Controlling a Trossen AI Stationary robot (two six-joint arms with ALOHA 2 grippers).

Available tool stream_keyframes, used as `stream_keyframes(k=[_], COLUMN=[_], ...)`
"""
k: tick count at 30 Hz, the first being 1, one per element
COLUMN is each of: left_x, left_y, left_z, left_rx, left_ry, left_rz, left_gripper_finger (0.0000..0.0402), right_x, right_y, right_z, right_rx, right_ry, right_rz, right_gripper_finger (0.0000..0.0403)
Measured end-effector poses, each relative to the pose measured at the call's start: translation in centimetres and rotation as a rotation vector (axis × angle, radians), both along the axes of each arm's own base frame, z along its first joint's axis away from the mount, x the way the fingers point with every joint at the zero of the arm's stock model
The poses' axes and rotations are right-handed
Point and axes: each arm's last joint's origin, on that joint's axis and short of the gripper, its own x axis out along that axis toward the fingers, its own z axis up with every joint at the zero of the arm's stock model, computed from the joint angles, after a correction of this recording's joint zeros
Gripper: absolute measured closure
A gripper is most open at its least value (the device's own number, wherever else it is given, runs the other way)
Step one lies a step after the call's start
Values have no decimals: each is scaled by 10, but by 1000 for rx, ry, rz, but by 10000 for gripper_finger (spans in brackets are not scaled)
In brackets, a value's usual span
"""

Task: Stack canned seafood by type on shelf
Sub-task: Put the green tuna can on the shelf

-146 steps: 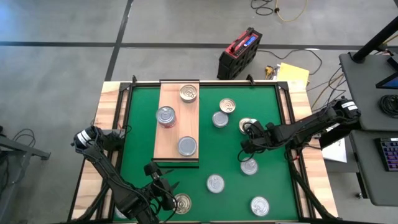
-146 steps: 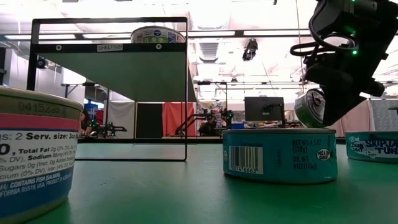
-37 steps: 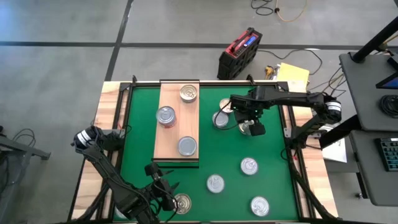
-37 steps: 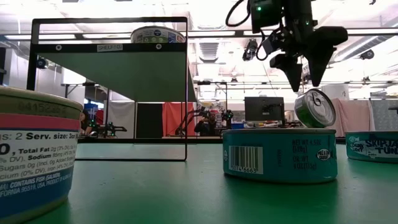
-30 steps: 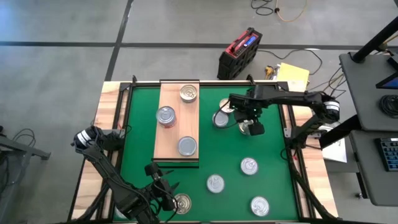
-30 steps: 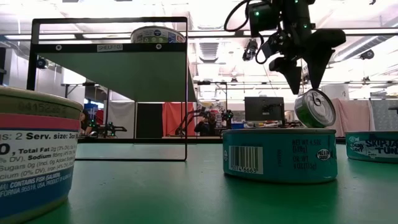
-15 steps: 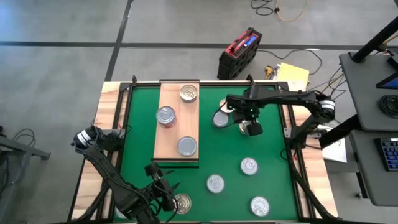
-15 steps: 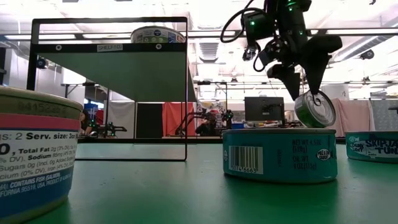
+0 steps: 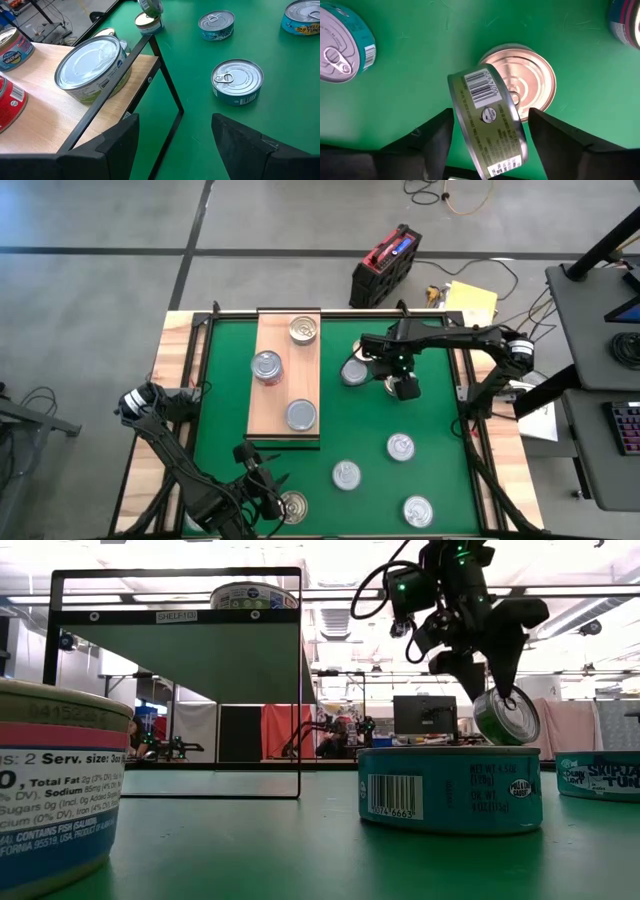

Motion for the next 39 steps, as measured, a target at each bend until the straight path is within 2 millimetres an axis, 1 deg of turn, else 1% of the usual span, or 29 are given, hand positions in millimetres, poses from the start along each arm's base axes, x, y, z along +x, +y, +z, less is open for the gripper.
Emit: stream_keyframes(k=[12,20,24,28,33,39], left_x=[0,1,1,2,2,2], left_y=[0,-1,-1,-2,-2,-2], left_z=[0,-3,-3,-3,-3,-3], left_rx=[-1,8,4,-1,-8,-7], left_ry=[-1,7,4,-1,-6,-6], left_rz=[0,-2,-2,-1,-1,-2], left_gripper_finger=[169,169,169,169,169,169], right_x=[0,-2,-1,1,1,-1], right_y=[0,0,0,0,3,9], right_z=[0,2,17,39,67,90], right_rx=[3,-4,-17,-20,32,154], right_ry=[-4,15,-4,-88,-223,-456], right_rz=[36,43,10,-48,-99,-78], right_gripper_finger=[270,270,270,270,270,270])
